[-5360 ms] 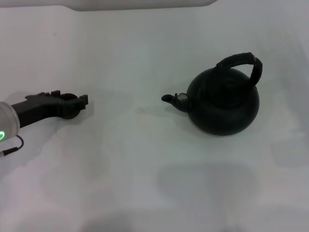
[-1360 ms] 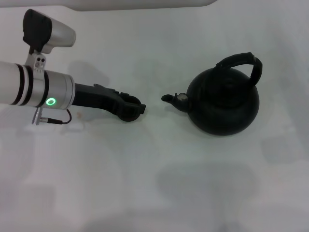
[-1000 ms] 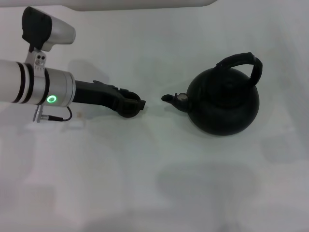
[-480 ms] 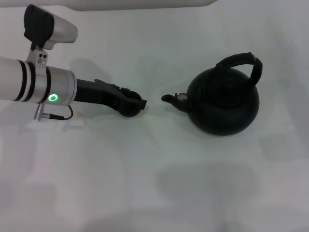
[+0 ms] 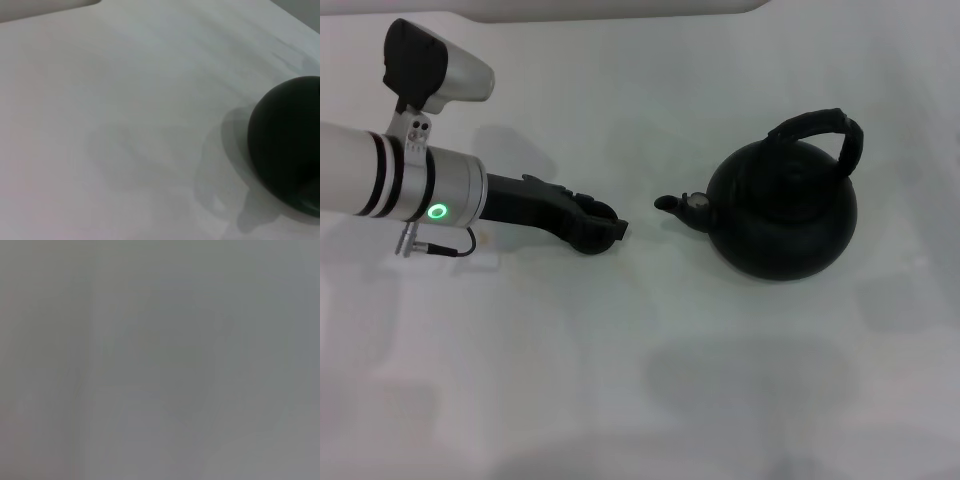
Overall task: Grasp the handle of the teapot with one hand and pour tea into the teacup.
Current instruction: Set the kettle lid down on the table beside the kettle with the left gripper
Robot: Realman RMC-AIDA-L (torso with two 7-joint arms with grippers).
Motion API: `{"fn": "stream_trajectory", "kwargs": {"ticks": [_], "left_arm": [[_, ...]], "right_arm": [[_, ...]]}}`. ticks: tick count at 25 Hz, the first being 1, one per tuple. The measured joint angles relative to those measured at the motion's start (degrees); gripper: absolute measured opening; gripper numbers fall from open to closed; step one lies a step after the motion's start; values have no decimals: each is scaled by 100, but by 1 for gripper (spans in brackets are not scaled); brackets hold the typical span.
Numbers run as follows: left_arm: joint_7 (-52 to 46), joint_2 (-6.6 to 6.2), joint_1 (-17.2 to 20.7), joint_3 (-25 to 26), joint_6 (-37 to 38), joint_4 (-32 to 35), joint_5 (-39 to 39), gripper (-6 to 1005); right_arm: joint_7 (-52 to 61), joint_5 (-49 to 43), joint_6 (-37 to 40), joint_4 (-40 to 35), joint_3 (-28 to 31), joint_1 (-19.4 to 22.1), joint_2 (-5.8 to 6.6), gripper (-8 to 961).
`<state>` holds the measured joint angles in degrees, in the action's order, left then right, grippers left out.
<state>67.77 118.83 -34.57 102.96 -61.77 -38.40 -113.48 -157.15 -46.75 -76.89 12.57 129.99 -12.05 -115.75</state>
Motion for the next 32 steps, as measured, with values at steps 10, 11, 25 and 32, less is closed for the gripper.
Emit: {"fn": "stream_trajectory", "kwargs": {"ticks": [10,11,25,32], "left_arm": [[-40,5,3,0,96,0,2,746],[-53,6,3,-6,111,0,2,748],[-62,0,3,-13,53,-57,20,768],[-73,0,90,7,-115,-276,64,777]], "right_arm": [[-16,-2,-1,0,0,10,0,778],[-26,-1,-1,0,0,10,0,778],[-64,5,45,0,0,1,0,776],[-62,9,53,0,0,10,7,775]]}}
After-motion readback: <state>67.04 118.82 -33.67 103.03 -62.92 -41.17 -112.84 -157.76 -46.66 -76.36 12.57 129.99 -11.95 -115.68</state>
